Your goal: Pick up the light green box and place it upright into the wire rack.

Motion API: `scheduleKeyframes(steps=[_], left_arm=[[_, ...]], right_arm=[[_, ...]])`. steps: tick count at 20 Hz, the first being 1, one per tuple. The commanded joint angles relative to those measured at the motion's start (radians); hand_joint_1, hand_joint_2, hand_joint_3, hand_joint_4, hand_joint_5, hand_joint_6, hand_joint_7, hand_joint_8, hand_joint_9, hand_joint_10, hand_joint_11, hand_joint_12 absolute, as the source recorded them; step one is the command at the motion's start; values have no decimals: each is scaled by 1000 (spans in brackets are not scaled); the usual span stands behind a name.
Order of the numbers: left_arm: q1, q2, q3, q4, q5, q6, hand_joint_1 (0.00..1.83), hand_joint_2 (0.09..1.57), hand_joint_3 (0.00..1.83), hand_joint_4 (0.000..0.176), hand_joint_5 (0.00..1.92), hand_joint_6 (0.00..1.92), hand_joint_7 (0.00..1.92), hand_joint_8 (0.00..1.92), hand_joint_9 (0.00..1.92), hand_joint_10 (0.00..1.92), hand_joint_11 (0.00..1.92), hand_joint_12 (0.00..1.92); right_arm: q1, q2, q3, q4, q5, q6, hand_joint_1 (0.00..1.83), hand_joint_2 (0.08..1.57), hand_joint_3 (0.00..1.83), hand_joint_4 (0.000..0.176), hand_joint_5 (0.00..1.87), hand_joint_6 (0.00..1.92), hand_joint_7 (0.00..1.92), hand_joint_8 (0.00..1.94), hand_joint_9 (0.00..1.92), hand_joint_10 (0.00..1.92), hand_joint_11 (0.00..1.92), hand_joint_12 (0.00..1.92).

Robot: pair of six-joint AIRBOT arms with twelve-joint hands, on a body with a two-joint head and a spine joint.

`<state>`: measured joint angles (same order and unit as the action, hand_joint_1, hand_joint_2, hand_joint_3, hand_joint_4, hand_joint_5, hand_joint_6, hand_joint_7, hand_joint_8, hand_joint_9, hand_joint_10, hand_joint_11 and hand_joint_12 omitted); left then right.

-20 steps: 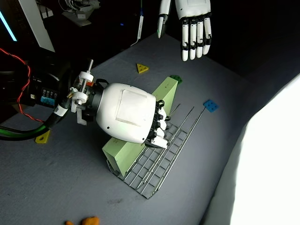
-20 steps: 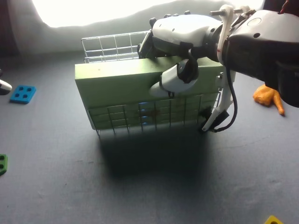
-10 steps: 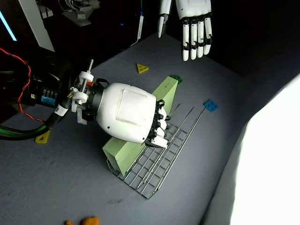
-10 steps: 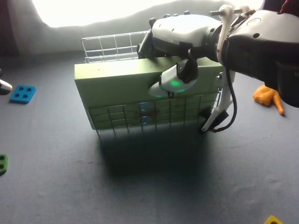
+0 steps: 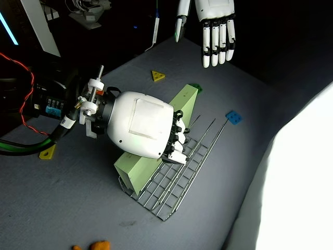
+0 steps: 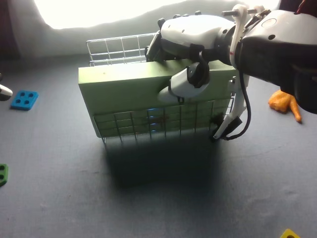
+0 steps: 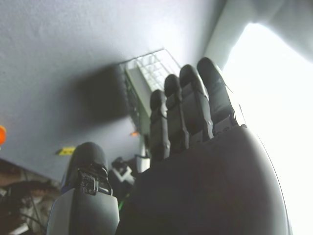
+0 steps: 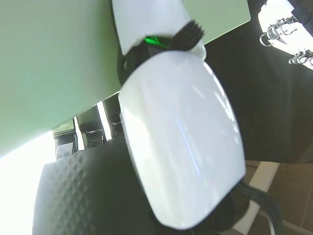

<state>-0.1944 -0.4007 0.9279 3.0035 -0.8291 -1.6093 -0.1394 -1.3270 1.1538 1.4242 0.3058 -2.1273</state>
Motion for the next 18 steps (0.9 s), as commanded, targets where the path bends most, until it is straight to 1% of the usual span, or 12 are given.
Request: scheduleKeyframes(steps=[1,2,3,4,7,8,11,12,13,15,16,18], left_arm=[[-8,0,3,8,83,0,160,1237,0,18,302,5,314,3,259,4,0,575],[-8,0,3,8,83,0,153,1239,0,15,310,6,332,7,271,7,0,594],[-8,0,3,8,83,0,106,1259,5,15,278,2,275,3,208,3,0,457],[-8,0,3,8,83,0,91,1266,5,15,270,1,262,1,195,1,0,410],[-8,0,3,8,83,0,124,1254,0,15,289,2,283,3,227,7,0,450],[-8,0,3,8,83,0,62,1266,3,25,245,1,252,1,197,3,0,347],[-8,0,3,8,83,0,120,1253,0,18,284,10,292,7,232,10,0,448],[-8,0,3,8,83,0,104,1262,1,15,237,5,267,3,235,7,0,546],[-8,0,3,8,83,0,98,1265,2,15,228,3,262,1,236,5,0,577],[-8,0,3,8,83,0,95,1264,1,15,227,3,250,0,228,1,0,582],[-8,0,3,8,83,0,122,1257,0,18,234,3,262,3,249,7,0,618],[-8,0,3,8,83,0,130,1255,0,19,236,4,265,3,254,8,0,628]], right_arm=[[18,4,1,-25,13,12,1374,1129,0,0,987,805,972,1135,796,1382,518,1633],[18,4,1,-25,13,12,1373,1129,0,0,984,809,972,1137,794,1382,515,1649],[18,4,1,-25,13,12,1251,1132,4,0,926,973,984,1116,835,1239,580,1652],[18,4,1,-25,13,12,1225,1137,2,0,909,1015,981,1120,857,1176,594,1652],[18,4,1,-25,13,12,1224,1127,0,0,923,988,1005,1077,860,1102,571,1643],[18,4,1,-25,13,12,1227,1127,0,0,916,985,1012,1075,855,1099,568,1645],[18,4,1,-25,13,12,1216,1141,2,0,869,1068,994,1094,839,1116,563,1656],[18,4,1,-25,13,12,665,1073,0,0,237,464,350,440,245,621,112,1184],[18,4,1,-25,13,12,542,1060,0,0,151,223,263,169,158,411,22,996],[18,4,1,-25,13,12,494,1052,0,0,198,55,283,16,193,235,0,948],[18,4,1,-25,13,12,396,1055,1,0,204,37,297,9,232,217,0,1014],[18,4,1,-25,13,12,370,1056,0,0,211,21,302,3,255,183,0,1047]])
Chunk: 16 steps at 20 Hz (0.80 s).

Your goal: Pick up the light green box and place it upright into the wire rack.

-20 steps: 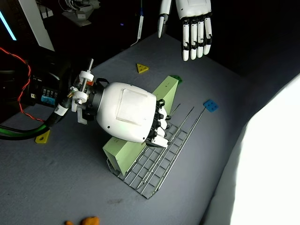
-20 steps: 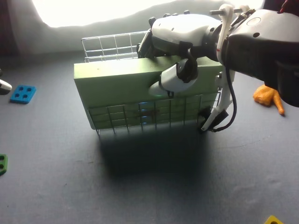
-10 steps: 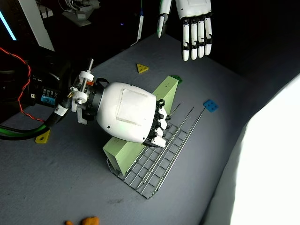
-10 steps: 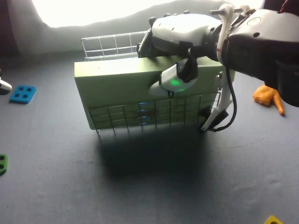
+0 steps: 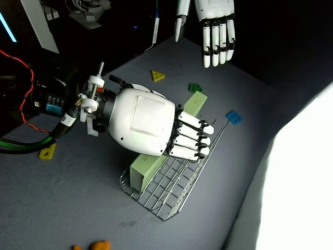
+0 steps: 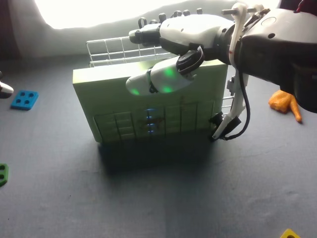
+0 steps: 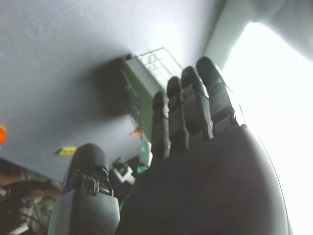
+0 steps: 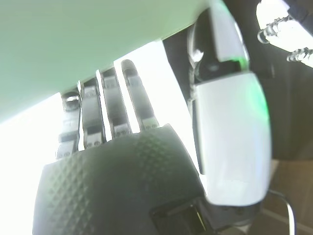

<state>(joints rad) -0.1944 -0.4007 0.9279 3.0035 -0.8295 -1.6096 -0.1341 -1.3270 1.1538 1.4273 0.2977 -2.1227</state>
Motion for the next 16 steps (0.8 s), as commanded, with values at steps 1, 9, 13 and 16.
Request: scheduleKeyframes(steps=[1,9,13,16], left_arm=[[-8,0,3,8,83,0,130,1255,0,19,237,4,266,3,254,8,0,628],[-15,-1,3,8,83,0,139,1252,0,13,250,4,287,5,269,8,0,677],[-20,-2,4,8,83,0,149,1250,0,11,251,4,291,5,274,8,0,691],[-23,-2,8,8,83,0,150,1249,0,11,251,3,291,4,274,8,0,693]], right_arm=[[14,4,1,-28,19,8,369,1056,1,0,211,20,303,3,256,181,0,1047],[120,109,-83,-25,-3,-53,803,1015,0,0,193,5,248,2,190,128,0,879],[139,193,-170,-245,15,14,857,996,0,0,194,4,249,1,198,115,0,850],[147,261,-217,-271,9,48,858,996,0,0,194,4,249,1,198,113,0,850]])
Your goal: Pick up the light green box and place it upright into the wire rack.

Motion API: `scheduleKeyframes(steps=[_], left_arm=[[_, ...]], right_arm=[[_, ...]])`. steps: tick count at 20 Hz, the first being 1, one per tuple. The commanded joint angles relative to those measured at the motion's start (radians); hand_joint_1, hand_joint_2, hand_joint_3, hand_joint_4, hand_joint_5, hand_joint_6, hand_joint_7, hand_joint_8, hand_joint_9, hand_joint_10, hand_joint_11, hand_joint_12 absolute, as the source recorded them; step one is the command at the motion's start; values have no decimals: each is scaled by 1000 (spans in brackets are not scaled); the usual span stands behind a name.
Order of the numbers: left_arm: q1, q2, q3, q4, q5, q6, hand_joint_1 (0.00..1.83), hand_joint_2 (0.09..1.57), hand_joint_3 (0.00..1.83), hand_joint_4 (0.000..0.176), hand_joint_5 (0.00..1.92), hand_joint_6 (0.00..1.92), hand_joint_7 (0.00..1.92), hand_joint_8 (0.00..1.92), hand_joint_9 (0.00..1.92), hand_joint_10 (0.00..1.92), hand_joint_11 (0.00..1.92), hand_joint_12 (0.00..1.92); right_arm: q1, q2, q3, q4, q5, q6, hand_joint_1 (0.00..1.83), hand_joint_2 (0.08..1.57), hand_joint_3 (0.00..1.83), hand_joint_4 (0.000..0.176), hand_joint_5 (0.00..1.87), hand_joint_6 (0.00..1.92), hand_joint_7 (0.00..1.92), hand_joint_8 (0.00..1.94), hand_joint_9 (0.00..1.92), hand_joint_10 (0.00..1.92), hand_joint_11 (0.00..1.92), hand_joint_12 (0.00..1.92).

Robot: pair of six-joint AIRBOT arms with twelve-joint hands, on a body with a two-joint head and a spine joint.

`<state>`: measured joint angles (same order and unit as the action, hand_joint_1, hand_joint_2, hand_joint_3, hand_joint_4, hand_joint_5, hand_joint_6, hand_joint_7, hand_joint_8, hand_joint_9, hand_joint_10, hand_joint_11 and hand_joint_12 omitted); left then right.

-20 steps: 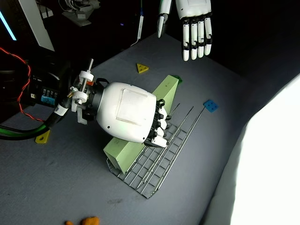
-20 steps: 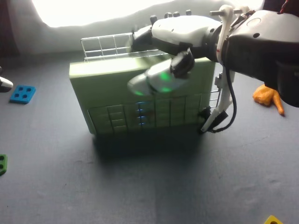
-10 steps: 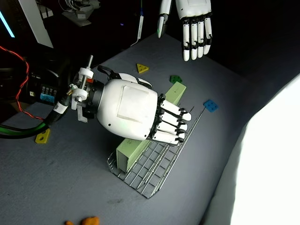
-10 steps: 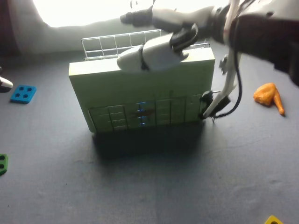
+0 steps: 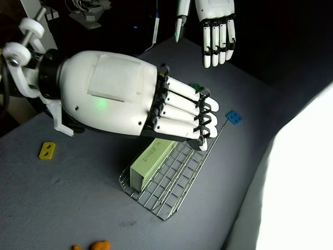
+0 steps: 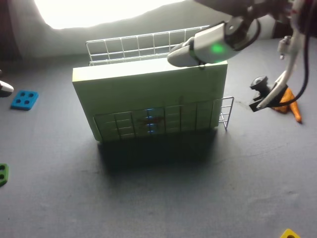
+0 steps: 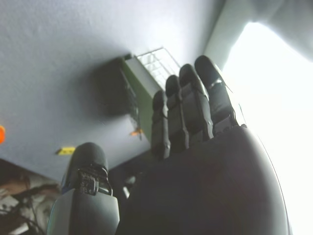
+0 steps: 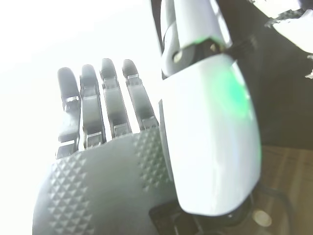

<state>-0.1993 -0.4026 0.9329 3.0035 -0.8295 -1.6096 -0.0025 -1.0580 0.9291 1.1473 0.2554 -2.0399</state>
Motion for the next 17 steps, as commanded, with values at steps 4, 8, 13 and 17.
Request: scheduleKeyframes(steps=[4,8,13,17], left_arm=[[-17,1,-1,8,82,0,154,1252,0,15,247,1,283,2,266,3,0,647],[-18,1,5,8,82,0,141,1254,0,21,234,1,283,1,268,2,0,659],[-17,1,-2,8,82,0,105,1257,2,33,198,0,247,0,239,0,0,596],[-17,1,-3,8,82,1,101,1258,2,34,196,0,245,0,238,0,0,592]], right_arm=[[15,100,-48,-290,54,230,954,1020,0,0,192,2,209,0,161,84,0,718],[10,201,-107,-552,46,413,982,1028,2,0,183,0,186,0,147,73,0,680],[13,256,-124,-611,0,488,1056,1025,0,0,161,0,130,0,122,38,0,507],[5,273,-124,-612,-5,494,1058,1025,0,0,160,0,127,0,121,35,0,496]])
